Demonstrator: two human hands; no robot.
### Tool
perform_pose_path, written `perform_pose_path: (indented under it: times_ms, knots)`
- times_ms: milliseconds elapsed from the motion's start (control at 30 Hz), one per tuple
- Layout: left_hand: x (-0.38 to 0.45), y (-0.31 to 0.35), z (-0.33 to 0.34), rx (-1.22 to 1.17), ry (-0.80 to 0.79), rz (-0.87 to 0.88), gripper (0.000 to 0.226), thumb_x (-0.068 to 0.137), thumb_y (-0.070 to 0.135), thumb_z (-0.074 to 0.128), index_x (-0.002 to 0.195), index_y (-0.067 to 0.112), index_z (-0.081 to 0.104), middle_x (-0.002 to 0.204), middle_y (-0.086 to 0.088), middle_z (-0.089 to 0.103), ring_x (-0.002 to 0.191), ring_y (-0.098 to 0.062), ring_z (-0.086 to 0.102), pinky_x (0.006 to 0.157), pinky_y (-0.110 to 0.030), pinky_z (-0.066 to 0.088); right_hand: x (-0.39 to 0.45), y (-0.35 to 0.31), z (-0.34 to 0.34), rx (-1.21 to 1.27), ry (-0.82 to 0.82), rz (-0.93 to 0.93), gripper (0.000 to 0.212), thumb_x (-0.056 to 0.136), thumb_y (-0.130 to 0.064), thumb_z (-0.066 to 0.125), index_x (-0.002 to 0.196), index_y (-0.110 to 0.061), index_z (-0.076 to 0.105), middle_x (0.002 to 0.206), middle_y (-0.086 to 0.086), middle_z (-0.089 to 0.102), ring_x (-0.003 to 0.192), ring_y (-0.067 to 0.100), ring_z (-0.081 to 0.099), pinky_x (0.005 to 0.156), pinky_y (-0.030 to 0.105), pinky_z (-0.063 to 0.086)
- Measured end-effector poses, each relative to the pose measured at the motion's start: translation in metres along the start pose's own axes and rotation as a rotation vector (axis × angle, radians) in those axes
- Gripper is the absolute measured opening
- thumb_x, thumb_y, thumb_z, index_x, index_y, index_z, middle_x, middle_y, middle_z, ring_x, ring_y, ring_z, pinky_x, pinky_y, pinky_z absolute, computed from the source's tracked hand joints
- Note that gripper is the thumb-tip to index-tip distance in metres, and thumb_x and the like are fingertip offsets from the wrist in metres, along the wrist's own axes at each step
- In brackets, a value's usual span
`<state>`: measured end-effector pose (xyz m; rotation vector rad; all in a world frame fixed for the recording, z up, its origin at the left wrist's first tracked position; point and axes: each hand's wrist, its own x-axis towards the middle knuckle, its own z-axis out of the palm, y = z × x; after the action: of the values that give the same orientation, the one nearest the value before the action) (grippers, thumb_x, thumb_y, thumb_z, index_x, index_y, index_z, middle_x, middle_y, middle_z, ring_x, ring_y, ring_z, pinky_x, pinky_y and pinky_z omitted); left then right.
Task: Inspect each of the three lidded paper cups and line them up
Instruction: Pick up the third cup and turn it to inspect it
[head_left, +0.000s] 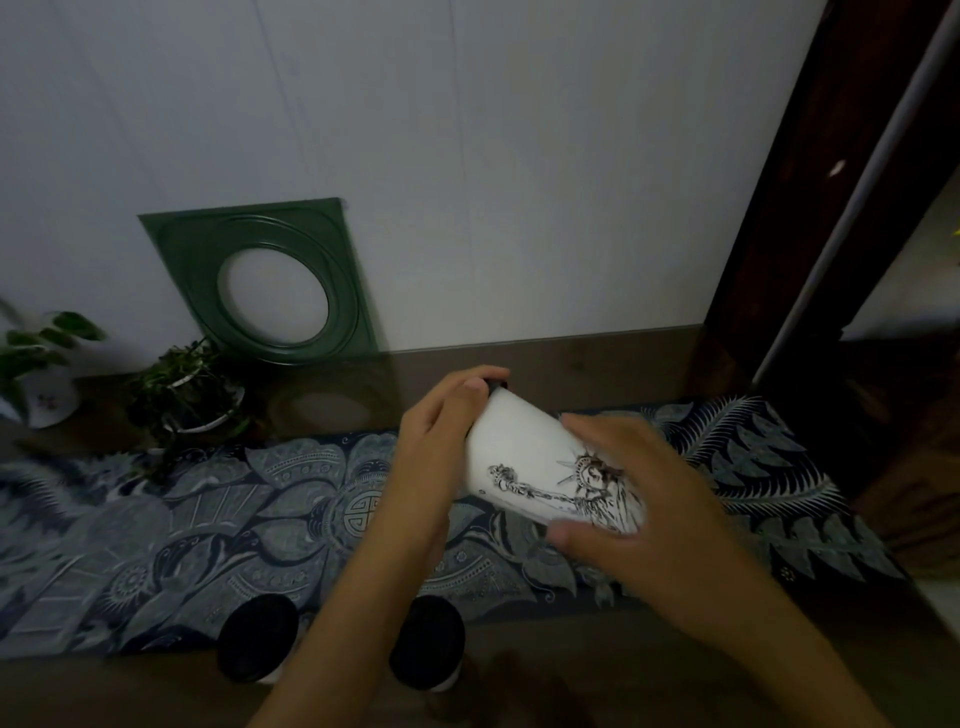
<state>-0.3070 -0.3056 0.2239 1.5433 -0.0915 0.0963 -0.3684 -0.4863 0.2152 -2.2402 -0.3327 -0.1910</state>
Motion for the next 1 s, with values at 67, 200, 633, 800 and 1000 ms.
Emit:
perform_pose_path:
  times_ms: [67, 200, 633, 800, 1000]
  knots:
    - [0.001, -0.001, 0.001, -0.007, 0.006, -0.060, 0.026, 0.091, 0.034, 0.051, 0.088, 0.037, 0.077, 0.095, 0.015, 0.075, 0.096, -0.019, 0.066, 0.079, -0.040, 0.056, 0.000, 0.005, 0.002, -0.328, -0.010, -0.133, 0.082, 0.070, -0.066, 0.060, 0.141, -0.046, 0.024, 0.133, -0.022, 0.034, 0.105, -0.003, 0.046, 0.080, 0.023, 0.053]
    - [0.000, 0.003, 0.000, -0.024, -0.050, -0.045, 0.035, 0.086, 0.043, 0.048, 0.105, 0.030, 0.075, 0.108, 0.008, 0.075, 0.103, -0.018, 0.067, 0.088, -0.040, 0.055, -0.002, 0.003, 0.000, -0.234, 0.035, -0.099, 0.080, 0.068, -0.064, 0.066, 0.137, -0.056, 0.026, 0.122, -0.031, 0.044, 0.103, -0.008, 0.050, 0.083, 0.017, 0.048]
    - [-0.001, 0.003, 0.006, -0.088, -0.038, 0.032, 0.036, 0.084, 0.048, 0.052, 0.101, 0.027, 0.076, 0.107, -0.003, 0.077, 0.101, -0.022, 0.070, 0.086, -0.036, 0.057, 0.001, -0.001, -0.009, 0.800, -0.095, 0.358, 0.048, 0.075, -0.036, 0.076, 0.120, -0.033, 0.059, 0.114, 0.003, 0.069, 0.083, 0.017, 0.073, 0.061, 0.027, 0.059]
    - [-0.002, 0.009, 0.013, -0.142, 0.068, -0.145, 0.043, 0.097, 0.034, 0.048, 0.066, 0.038, 0.078, 0.071, 0.011, 0.076, 0.071, -0.010, 0.067, 0.067, -0.031, 0.052, -0.001, 0.003, -0.006, -0.209, 0.047, -0.108, 0.082, 0.069, -0.067, 0.063, 0.140, -0.045, 0.029, 0.130, -0.022, 0.039, 0.104, -0.004, 0.048, 0.078, 0.014, 0.051]
    - [-0.002, 0.011, 0.013, -0.164, -0.013, -0.150, 0.045, 0.099, 0.033, 0.046, 0.069, 0.037, 0.079, 0.079, 0.010, 0.077, 0.082, -0.013, 0.068, 0.075, -0.032, 0.053, -0.001, 0.004, -0.005, -0.078, 0.105, -0.082, 0.078, 0.068, -0.063, 0.065, 0.138, -0.041, 0.038, 0.122, -0.021, 0.049, 0.101, 0.002, 0.056, 0.076, 0.019, 0.053]
